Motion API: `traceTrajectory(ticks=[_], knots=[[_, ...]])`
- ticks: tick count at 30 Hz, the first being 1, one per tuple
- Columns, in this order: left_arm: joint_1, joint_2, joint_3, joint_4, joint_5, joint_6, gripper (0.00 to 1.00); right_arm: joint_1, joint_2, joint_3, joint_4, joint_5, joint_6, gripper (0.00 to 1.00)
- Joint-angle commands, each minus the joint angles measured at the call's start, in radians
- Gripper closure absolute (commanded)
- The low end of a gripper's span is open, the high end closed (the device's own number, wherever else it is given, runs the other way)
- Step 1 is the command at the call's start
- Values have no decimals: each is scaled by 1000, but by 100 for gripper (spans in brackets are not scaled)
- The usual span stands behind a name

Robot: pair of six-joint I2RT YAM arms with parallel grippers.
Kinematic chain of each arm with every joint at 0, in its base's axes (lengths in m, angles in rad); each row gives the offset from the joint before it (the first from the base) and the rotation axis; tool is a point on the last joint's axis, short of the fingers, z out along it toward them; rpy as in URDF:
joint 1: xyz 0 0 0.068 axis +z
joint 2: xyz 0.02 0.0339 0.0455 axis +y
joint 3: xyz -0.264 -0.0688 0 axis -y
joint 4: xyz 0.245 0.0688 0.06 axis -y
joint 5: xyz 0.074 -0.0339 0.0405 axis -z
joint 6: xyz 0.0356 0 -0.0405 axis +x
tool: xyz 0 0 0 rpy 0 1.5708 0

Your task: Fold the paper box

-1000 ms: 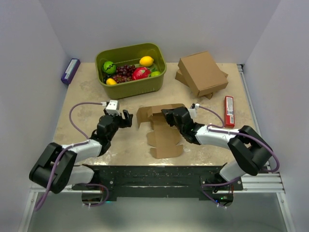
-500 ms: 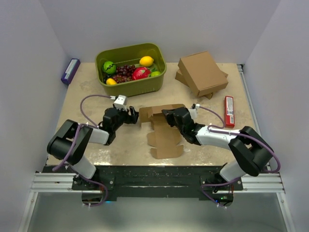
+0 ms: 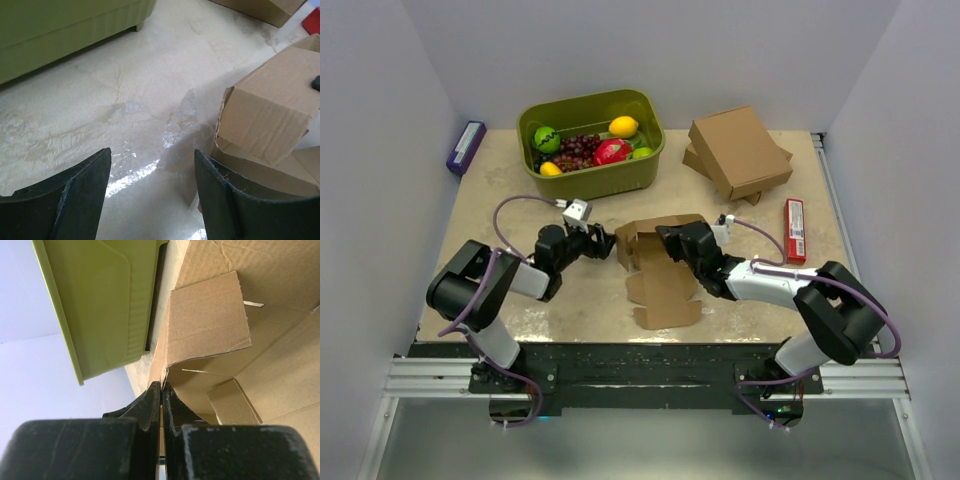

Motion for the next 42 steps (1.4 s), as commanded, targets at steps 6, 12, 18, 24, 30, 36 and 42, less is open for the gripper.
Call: traceTrajectory(ticks=[6, 12, 18, 24, 30, 36, 42], knots=[[-63, 10, -14, 82, 87, 100, 29, 5, -12, 2, -19, 37, -25, 100], [-103, 10, -5, 58, 62, 115, 28, 6, -11, -2, -16, 36, -25, 100], [-138, 5, 4, 36, 30, 117, 29, 5, -21, -16, -21, 40, -30, 100], [-164, -38, -7, 35, 28, 97, 28, 6, -46, -44, 28, 43, -82, 100], [-179, -32, -19, 25, 30, 103, 27, 5, -78, -105, 113, 40, -140, 100], [-199, -35, -42, 25, 15, 105, 28, 6, -109, -160, 188, 39, -206, 100], [-227, -44, -54, 38, 8, 105, 27, 5, -126, -239, 315, 23, -271, 100]])
